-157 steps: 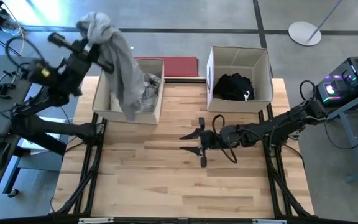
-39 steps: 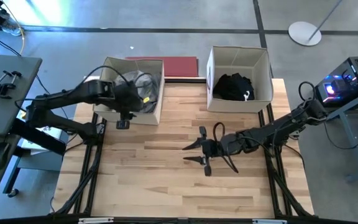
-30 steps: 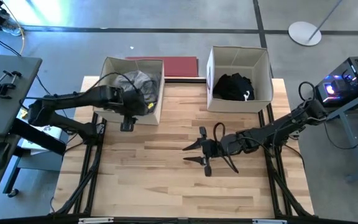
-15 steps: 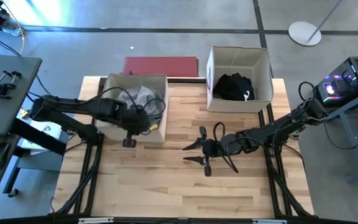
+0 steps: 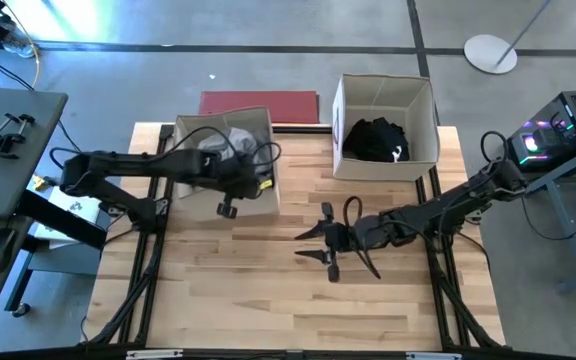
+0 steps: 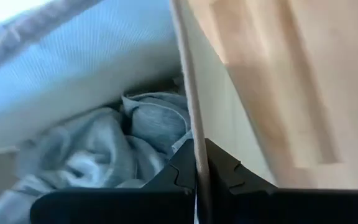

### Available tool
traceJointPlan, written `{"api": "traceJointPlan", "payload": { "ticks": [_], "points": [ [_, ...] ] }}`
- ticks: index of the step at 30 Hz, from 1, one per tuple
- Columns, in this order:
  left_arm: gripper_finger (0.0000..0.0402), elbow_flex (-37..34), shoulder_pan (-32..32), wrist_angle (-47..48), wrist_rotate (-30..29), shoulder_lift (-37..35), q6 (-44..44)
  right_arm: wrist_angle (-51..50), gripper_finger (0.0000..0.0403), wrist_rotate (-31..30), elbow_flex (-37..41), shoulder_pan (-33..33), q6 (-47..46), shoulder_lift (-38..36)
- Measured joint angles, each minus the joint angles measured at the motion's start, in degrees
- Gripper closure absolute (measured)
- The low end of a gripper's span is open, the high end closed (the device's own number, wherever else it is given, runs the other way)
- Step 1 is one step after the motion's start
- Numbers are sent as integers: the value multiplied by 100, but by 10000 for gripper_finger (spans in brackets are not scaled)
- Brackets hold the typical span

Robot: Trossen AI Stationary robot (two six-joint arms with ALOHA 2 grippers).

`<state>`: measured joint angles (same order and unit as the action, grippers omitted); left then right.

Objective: Sort clothes
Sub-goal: Adjust the laundry organizers

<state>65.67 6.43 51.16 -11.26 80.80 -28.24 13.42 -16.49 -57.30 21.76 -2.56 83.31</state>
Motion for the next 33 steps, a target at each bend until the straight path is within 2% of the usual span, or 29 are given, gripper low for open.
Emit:
{"api": "traceJointPlan", "payload": {
  "ticks": [3, 5, 9, 11, 15, 19, 23, 25, 28, 33],
  "points": [
    [400, -7, 172, -243, -115, 95, -507, -210, 261, -71, -2, 0, -220, -25],
    [400, -13, 235, -292, -138, 95, -768, -538, 261, -398, -2, -21, -555, -104],
    [397, -19, 320, -362, -66, 77, -615, -1735, 261, -903, -2, -224, -1115, -580],
    [382, -24, 344, -365, 198, 76, -462, -2482, 261, -903, -2, -418, -1314, -908],
    [326, -68, 319, -223, 563, 89, -5, -3778, 260, -812, -2, -1061, -1428, -1536],
    [264, 162, 155, -43, 575, -5, 463, -4754, 243, -354, -2, -1962, -1055, -1974],
    [219, 641, -67, 225, 562, -1, 952, -5191, 210, 79, -4, -2915, -338, -2111],
    [208, 900, -178, 418, 432, -12, 1192, -5288, 195, 236, -4, -3279, 199, -2083],
    [203, 1186, -403, 941, -76, -9, 1552, -5396, 185, 308, -4, -3678, 885, -1954],
    [202, 1221, -874, 1874, -972, -264, 2243, -5740, 201, 339, -4, -4130, 1413, -1625]
  ]
}}
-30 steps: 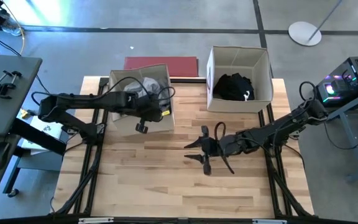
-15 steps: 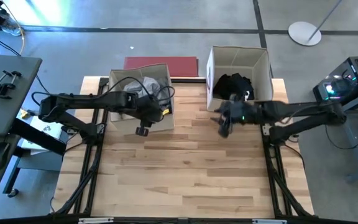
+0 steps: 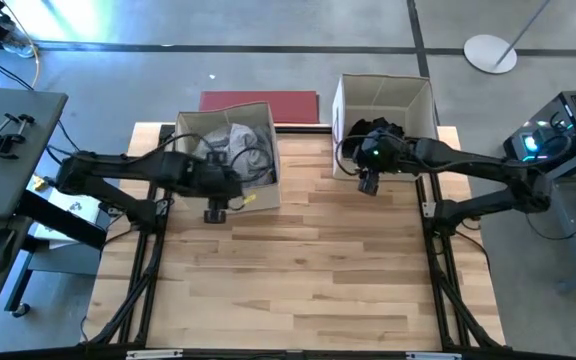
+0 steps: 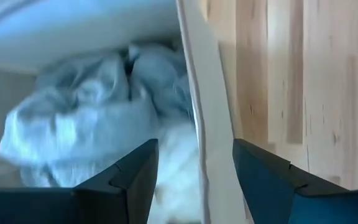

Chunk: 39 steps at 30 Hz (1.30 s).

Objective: Sort clothes
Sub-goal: Adjust the laundry organizers

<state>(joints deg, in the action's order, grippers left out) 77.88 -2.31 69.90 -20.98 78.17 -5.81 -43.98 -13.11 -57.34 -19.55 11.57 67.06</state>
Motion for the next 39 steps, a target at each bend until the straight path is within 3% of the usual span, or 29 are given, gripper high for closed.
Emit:
{"api": "traceJointPlan", "payload": {
  "ticks": [5, 8, 10, 19, 24, 28, 31, 35, 39],
  "points": [
    [202, -478, -411, 226, -304, -708, 732, -158, 289, 277, 0, -110, 113, 356],
    [202, -975, -580, 189, -412, -1242, 1072, 46, 368, 503, 0, 45, 100, 542],
    [202, -1338, -642, 109, -427, -1577, 1174, 322, 392, 638, 0, 256, 120, 659],
    [202, -2851, -601, -892, -109, -2380, 652, 2128, 397, 1437, -41, 845, 493, 1443],
    [204, -3505, -400, -1913, 19, -2219, -679, 2105, 400, 2236, -540, 825, 992, 1978],
    [218, -3645, -187, -2834, 10, -1918, -1637, 1702, 401, 2952, -1144, 922, 1563, 2382],
    [234, -3550, -131, -3104, 114, -1736, -2417, 1137, 401, 2886, -1606, 1021, 1896, 2648],
    [255, -3365, -128, -3068, 185, -1579, -3413, 678, 402, 2183, -1961, 1105, 2023, 2875],
    [268, -3215, -102, -2887, 200, -1519, -3784, 751, 402, 2051, -1985, 947, 2213, 2923]
  ]
}}
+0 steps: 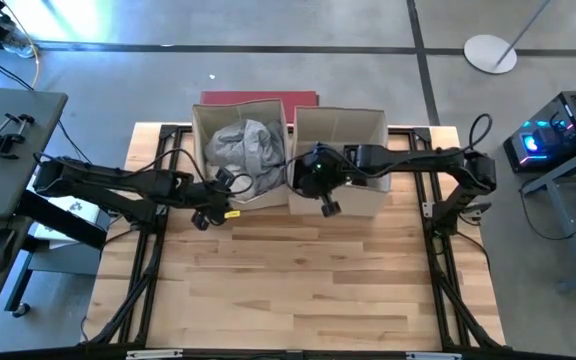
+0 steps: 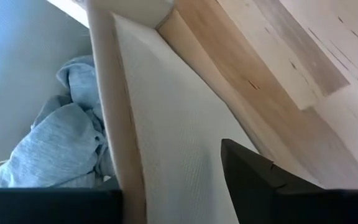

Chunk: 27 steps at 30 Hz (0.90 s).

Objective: Sort clothes
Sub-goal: Adjust the laundry organizers

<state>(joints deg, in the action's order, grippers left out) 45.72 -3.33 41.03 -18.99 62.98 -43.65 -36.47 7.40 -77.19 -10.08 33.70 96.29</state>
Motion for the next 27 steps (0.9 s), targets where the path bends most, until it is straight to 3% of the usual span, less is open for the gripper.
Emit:
{"api": "traceJointPlan", "payload": {
  "ticks": [8, 15, 21, 24, 27],
  "points": [
    [278, 435, 60, 509, -181, -4, 18, -103, 393, -675, 2, -164, 192, -11],
    [258, 449, 387, 269, -179, -94, 168, -127, 297, -1307, 14, 44, 107, -46],
    [220, 874, 408, 692, 138, -491, 1510, -541, 207, -2088, -503, 395, -364, -251],
    [210, 1156, 398, 1024, 571, -741, 2570, -876, 187, -1973, -831, 526, -1095, -380],
    [209, 1361, 304, 1641, 580, -998, 3719, -1458, 184, -1582, -1036, 645, -1838, -511]
  ]
}}
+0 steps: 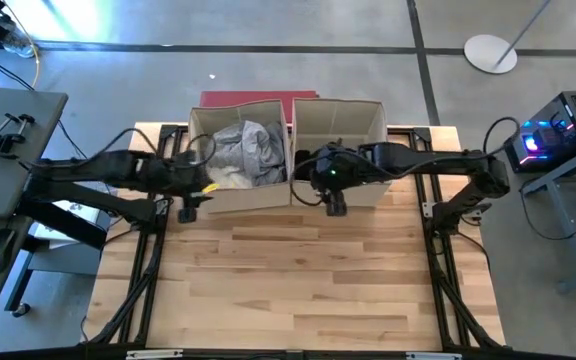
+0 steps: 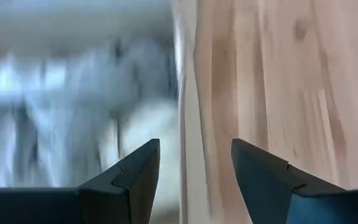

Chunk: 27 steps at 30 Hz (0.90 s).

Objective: Sort clothes
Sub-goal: Adjust the laundry organizers

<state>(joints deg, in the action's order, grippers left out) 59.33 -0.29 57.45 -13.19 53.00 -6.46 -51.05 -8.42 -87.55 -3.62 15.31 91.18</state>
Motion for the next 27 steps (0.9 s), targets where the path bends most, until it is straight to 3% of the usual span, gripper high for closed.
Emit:
{"api": "traceJointPlan", "payload": {
  "ticks": [5, 8, 11, 16, 19, 22, 27],
  "points": [
    [219, 328, -459, 1912, 105, -265, 1574, -1009, 183, 152, 33, 268, -917, -205],
    [234, 286, -759, 2190, 358, -414, 2237, -1212, 183, 345, 246, 397, -1323, -290],
    [251, 28, -827, 2137, 267, -461, 2312, -1116, 183, 581, 496, 503, -1609, -319],
    [280, -828, -691, 1368, -887, -488, 1690, -812, 183, 621, 1265, 534, -1877, -319],
    [293, -1214, -515, 1168, -1689, -394, 1214, -632, 183, -278, 1773, 432, -2019, -318],
    [301, -1264, -368, 937, -2017, -274, 860, -433, 183, -1288, 2176, 315, -2054, -323],
    [307, -1270, -234, -181, -2484, -263, -211, 129, 183, -1677, 2400, 123, -1796, -321]
  ]
}}
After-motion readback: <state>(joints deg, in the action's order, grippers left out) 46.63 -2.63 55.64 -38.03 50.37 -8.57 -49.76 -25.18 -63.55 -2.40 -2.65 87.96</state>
